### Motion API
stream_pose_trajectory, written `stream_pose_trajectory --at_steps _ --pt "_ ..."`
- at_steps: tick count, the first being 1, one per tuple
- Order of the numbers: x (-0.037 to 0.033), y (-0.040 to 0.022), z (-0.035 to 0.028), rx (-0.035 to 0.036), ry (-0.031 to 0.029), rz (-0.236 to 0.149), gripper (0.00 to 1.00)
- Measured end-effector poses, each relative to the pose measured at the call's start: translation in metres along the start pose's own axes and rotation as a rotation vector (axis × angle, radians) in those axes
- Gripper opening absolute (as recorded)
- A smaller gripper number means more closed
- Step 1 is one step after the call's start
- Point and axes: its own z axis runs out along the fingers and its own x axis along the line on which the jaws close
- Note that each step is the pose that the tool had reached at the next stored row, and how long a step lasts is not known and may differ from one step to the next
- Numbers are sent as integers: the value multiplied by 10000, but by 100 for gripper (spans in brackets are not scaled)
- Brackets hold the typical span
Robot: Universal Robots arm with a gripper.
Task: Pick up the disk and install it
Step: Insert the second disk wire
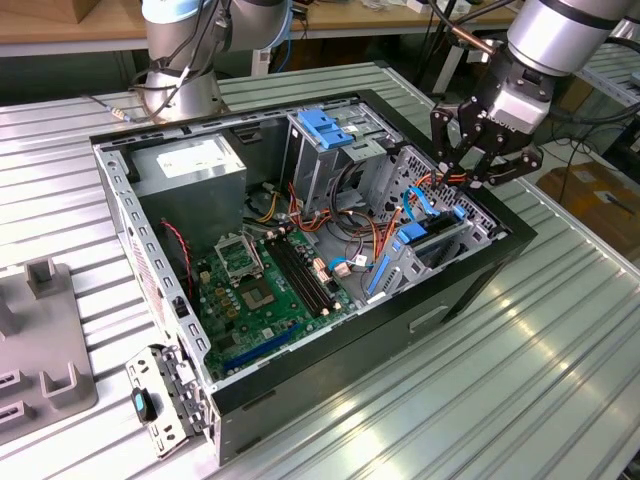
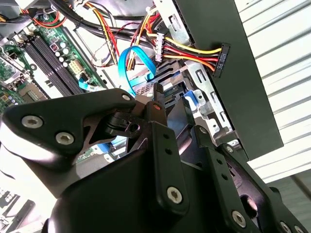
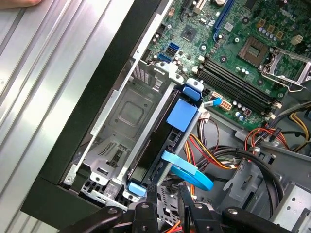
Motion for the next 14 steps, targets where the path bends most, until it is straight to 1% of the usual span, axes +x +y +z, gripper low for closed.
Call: stream_pose_trajectory --at_steps 4,5,7,9,10,12,14 --pt "0 0 0 0 -1 -15 31" --pt "0 0 0 -4 -4 -121 31" --pt "0 0 1 -23 -19 -657 31" --pt "0 0 1 -35 -29 -993 31" --pt "0 0 1 -49 -39 -1347 31" --pt "0 0 2 -60 -48 -1668 31" --pt "0 0 3 -83 -65 -2289 31"
